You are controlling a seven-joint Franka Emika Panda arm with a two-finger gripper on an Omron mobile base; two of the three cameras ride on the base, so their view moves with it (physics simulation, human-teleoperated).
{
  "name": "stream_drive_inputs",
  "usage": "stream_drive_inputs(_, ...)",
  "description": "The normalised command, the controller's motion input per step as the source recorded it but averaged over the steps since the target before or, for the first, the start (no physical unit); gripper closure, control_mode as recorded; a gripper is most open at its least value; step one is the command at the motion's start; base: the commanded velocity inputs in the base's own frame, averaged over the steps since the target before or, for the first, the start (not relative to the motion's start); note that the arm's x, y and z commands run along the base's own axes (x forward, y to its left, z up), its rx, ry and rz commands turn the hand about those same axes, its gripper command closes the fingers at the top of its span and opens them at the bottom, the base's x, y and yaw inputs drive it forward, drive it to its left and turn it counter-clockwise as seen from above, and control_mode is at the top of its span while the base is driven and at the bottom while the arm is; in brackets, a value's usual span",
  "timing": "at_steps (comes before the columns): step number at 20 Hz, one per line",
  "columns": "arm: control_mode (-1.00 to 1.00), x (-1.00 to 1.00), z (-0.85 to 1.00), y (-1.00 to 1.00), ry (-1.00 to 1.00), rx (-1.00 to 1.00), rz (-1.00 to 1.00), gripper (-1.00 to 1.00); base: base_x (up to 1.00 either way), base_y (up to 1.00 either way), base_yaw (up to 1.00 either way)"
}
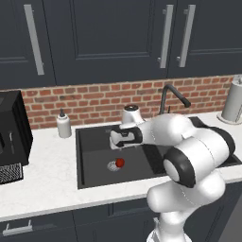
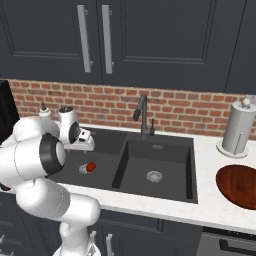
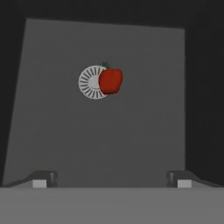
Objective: Pick the bell pepper from the sink and place it in the bowl. Then pick the bowl and place it in the microwave. Then close the microwave door and press the start button.
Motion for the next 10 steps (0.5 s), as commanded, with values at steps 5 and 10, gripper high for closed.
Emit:
stream_drive_inputs(5, -1.0, 0.34, -0.21, 0.0, 0.01, 0.0, 0.0, -1.0, 0.0, 0.0, 0.0)
stream_drive_inputs(10, -1.0, 0.31, -0.24, 0.0, 0.0, 0.0, 0.0, -1.0, 0.0, 0.0, 0.0)
